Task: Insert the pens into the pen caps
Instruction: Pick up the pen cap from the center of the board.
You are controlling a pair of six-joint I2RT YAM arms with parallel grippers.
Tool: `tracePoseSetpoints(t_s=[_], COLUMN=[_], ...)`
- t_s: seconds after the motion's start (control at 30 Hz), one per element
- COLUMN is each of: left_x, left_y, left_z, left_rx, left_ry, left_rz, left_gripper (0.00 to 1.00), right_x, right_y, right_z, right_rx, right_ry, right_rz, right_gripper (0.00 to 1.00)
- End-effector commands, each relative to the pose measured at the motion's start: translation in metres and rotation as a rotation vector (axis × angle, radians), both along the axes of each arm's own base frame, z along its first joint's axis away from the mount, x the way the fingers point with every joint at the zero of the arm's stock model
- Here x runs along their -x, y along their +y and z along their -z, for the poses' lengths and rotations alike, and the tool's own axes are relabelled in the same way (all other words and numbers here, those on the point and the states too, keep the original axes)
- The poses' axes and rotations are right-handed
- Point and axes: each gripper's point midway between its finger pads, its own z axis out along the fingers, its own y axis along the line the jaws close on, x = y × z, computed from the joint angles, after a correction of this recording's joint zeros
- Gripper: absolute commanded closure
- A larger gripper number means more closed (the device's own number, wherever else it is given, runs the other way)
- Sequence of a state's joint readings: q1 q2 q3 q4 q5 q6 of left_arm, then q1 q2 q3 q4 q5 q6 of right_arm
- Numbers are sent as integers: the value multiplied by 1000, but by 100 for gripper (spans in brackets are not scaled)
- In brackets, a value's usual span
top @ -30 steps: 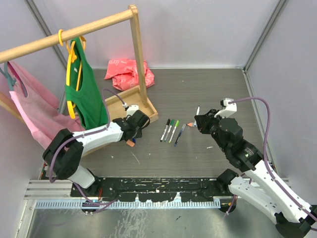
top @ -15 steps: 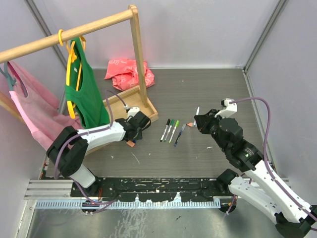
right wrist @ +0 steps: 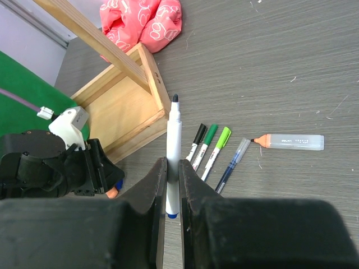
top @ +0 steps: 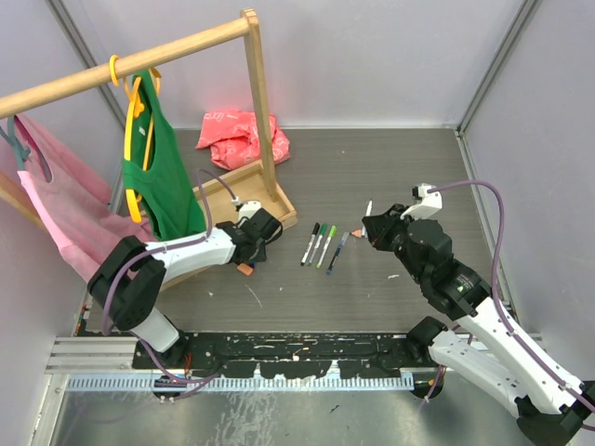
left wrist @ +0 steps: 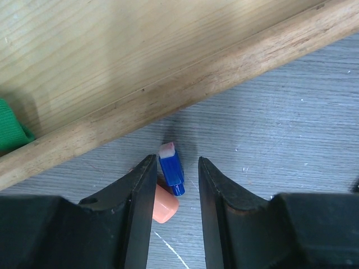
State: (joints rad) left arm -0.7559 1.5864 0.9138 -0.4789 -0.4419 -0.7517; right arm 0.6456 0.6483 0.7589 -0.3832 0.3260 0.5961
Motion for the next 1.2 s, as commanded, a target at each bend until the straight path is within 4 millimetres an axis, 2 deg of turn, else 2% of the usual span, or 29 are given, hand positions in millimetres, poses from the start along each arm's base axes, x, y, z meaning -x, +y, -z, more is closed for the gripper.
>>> tracePoseSetpoints(t_s=[0.0, 0.27, 0.5, 0.77, 0.9, 1.03, 1.17], left_x=[0, 2, 4, 7, 8, 6, 0], left_y=[2, 5, 4, 3, 1, 3, 5], left_z=[2, 9, 14, 21, 25, 20, 4], left_rx=[2, 2, 10, 16, 28, 16, 11], left_ry=[5, 25, 41, 52, 58, 47, 5], left_rz=[-22, -35, -39, -39, -32, -33, -31], left_gripper=[63, 66, 73, 75, 83, 88, 92], right_x=[-2, -2, -2, -1, 0, 1, 1], right_y=[3, 3, 4, 3, 0, -2, -2], right_z=[-15, -16, -16, -16, -18, -19, -19], right_rx=[-50, -48, -50, -54, -55, -55, -57], right_ry=[-38, -40, -39, -42, -46, -49, -47], right_rz=[-1, -5, -5, -6, 2, 9, 11], right_gripper=[100, 100, 100, 100, 100, 100, 100])
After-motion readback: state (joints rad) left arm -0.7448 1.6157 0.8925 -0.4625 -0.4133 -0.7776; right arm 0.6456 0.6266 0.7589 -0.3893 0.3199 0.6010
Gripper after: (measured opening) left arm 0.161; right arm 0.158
